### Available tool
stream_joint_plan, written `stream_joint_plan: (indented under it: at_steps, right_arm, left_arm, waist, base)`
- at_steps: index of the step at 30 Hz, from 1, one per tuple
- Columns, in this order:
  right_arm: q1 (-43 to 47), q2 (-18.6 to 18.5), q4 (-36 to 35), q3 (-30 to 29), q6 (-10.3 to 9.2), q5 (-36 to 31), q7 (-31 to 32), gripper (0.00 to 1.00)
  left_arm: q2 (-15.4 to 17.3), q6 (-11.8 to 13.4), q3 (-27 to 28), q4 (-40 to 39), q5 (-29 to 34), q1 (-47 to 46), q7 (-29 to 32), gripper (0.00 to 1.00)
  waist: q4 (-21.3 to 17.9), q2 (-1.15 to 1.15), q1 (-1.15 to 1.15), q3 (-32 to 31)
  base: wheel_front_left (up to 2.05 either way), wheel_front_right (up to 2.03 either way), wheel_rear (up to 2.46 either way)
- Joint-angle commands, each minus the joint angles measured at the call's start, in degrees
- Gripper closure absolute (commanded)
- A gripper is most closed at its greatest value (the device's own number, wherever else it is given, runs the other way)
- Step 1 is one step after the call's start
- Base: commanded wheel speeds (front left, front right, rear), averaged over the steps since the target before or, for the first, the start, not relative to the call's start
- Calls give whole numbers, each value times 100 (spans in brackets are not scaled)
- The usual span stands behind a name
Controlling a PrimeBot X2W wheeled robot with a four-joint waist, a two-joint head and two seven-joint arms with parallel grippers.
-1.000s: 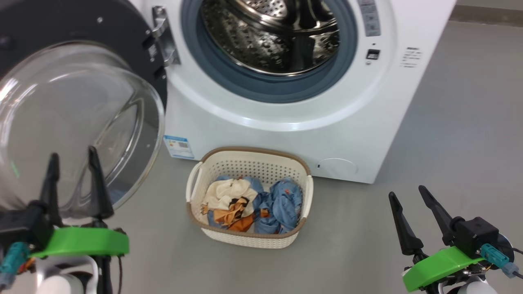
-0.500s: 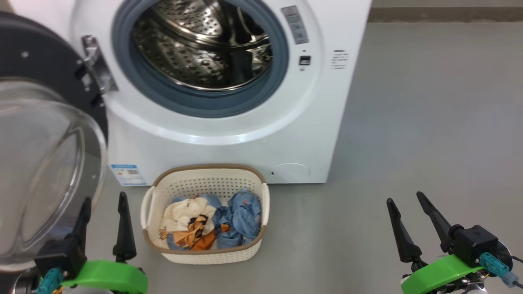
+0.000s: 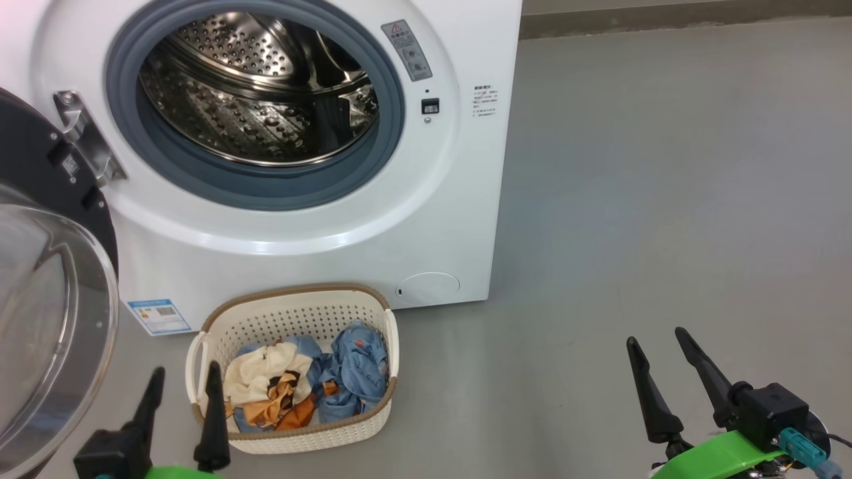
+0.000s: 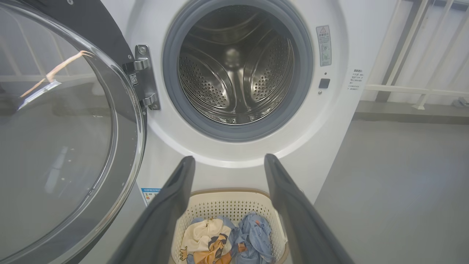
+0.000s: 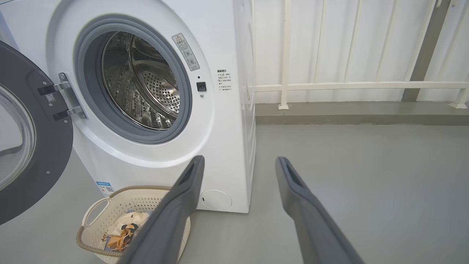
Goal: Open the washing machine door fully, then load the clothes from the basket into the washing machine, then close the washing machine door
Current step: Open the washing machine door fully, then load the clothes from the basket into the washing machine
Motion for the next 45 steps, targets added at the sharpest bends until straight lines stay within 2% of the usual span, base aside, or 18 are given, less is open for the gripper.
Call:
stream_joint_plan:
  at_steps: [1, 21, 25, 45]
  right_arm:
    - [-44, -19, -162, 143, 55, 104, -45, 0]
    - [41, 103, -222, -25, 55, 58, -64, 0]
    - [34, 120, -195, -110, 55, -9, -43, 0]
    - [30, 205, -91, -232, 55, -116, 29, 0]
  left_arm:
    - [69, 31, 186, -87, 38, -55, -52, 0]
    - [48, 21, 109, 42, -153, 128, -153, 0]
    - [100, 107, 113, 88, -75, 92, -181, 0]
    - [176, 79, 46, 272, -118, -49, -347, 0]
  waist:
    - [7, 0, 0, -3]
    - [313, 0, 0, 50]
    - [324, 0, 0, 73]
    - [338, 0, 0, 106]
  base:
    - [0, 0, 0]
    - [0, 0, 0]
    - [0, 0, 0]
    - [0, 0, 0]
